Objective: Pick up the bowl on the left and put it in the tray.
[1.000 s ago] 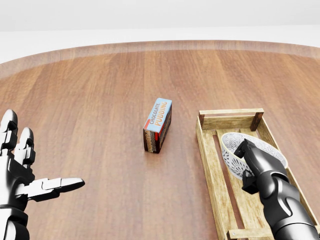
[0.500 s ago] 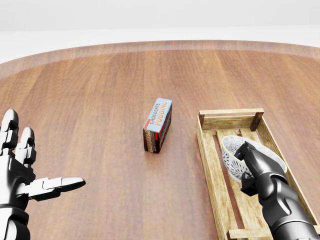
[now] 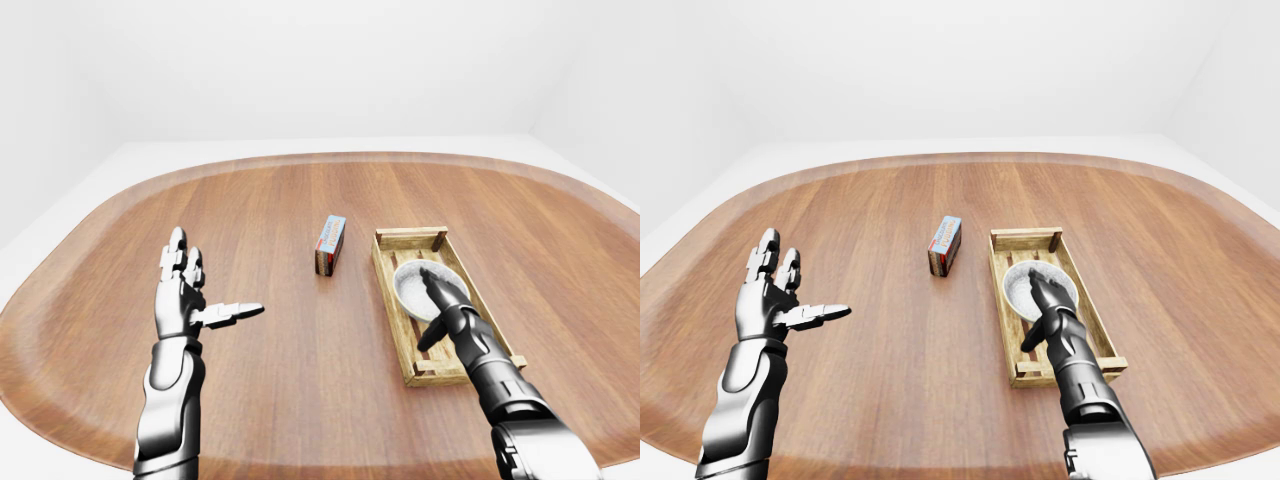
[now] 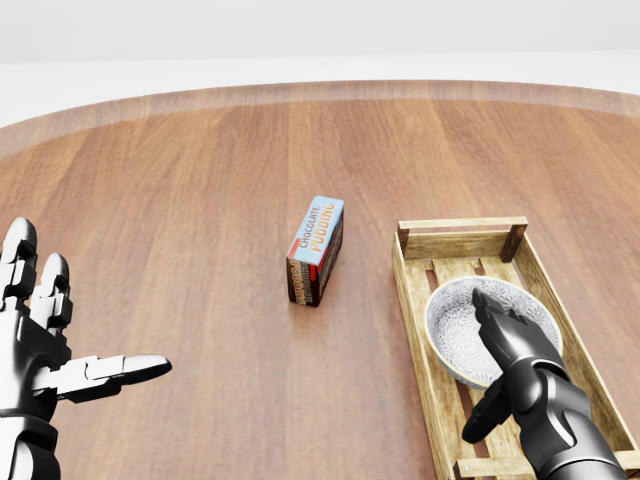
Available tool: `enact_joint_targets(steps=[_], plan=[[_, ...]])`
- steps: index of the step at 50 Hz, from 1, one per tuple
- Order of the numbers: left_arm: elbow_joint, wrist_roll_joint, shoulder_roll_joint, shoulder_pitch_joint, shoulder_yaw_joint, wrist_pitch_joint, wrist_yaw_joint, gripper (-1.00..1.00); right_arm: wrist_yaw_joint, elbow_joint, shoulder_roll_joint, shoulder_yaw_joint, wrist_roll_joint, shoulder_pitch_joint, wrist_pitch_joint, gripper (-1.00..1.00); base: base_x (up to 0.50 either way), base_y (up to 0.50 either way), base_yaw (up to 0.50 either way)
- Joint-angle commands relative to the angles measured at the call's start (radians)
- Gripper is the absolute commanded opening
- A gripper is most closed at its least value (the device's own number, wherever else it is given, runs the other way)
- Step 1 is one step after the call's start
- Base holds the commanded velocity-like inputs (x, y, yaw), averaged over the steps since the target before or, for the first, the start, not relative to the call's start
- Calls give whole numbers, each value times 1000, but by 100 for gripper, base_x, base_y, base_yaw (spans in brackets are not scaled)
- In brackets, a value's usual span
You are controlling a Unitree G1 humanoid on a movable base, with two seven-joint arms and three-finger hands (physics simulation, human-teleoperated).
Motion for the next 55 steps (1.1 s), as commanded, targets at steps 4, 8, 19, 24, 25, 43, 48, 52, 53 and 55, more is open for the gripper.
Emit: enact_joint_targets(steps=[4,8,19,24,25,43,48,52,53,55], plan=[[-3,2,-2,4,-1,0,-2,100,62,-112,2,-15,-44,54,0,100,0,0,0],[-7,4,-5,8,-5,0,-1,100,88,-172,-4,-24,-55,74,0,100,0,0,0],[-12,9,-14,21,-15,0,-3,100,276,-489,-23,-62,-177,125,0,100,0,0,0],[-16,4,-11,21,-8,0,-5,100,403,-693,-8,-56,-311,151,0,100,0,0,0],[-17,3,-11,21,-7,0,-5,100,427,-730,4,-57,-323,153,0,100,0,0,0],[-22,5,-11,14,-9,0,0,100,620,-1288,143,-65,-786,106,0,100,0,0,0],[-22,4,-11,16,-10,0,0,100,620,-1401,173,-66,-863,61,0,100,0,0,0],[-20,2,-9,14,-5,0,-1,100,620,-1457,194,-68,-903,48,0,100,0,0,0],[-20,1,-9,14,-5,0,-1,100,620,-1474,200,-66,-913,49,0,100,0,0,0],[-26,2,-10,16,-7,0,0,100,620,-1507,209,-64,-932,38,0,100,0,0,0]])
